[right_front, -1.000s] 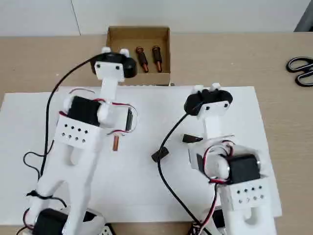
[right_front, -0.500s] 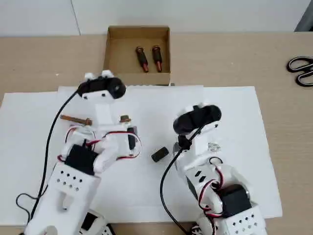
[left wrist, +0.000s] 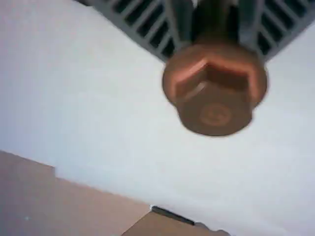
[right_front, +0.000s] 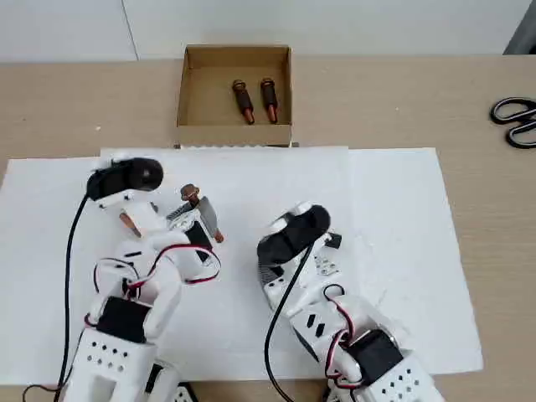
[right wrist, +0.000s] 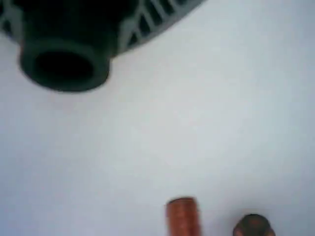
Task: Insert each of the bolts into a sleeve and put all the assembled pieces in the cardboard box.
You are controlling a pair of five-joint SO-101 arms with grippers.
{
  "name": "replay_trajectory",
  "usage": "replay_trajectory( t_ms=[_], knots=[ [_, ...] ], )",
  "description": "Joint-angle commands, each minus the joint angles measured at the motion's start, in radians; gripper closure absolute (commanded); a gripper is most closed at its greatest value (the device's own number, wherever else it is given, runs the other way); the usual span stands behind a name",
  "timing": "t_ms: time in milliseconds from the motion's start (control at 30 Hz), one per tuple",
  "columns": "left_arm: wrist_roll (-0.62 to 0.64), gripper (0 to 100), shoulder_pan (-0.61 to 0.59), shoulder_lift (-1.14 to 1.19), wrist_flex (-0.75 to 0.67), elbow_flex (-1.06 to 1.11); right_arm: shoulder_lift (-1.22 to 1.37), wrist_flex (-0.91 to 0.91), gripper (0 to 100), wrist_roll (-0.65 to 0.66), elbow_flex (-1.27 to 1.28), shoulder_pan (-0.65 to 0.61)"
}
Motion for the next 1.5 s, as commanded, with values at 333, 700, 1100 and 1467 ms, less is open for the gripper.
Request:
replay_trajectory(
  t_ms=[333,700,1100,1467],
  knots=[
    [0.087,99,0.041,-0.229,-0.003,0.036,-0.251,-0.028,99.6,0.222,0.117,-0.068],
    [0.089,99,0.17,-0.241,0.023,0.036,-0.306,-0.028,99.6,0.241,0.15,-0.068],
    [0.089,99,0.21,-0.235,0.025,0.048,-0.306,-0.03,99.6,0.239,0.121,-0.065],
    [0.089,99,0.278,-0.236,0.041,0.073,-0.306,-0.03,99.6,0.242,0.107,-0.062]
  ],
)
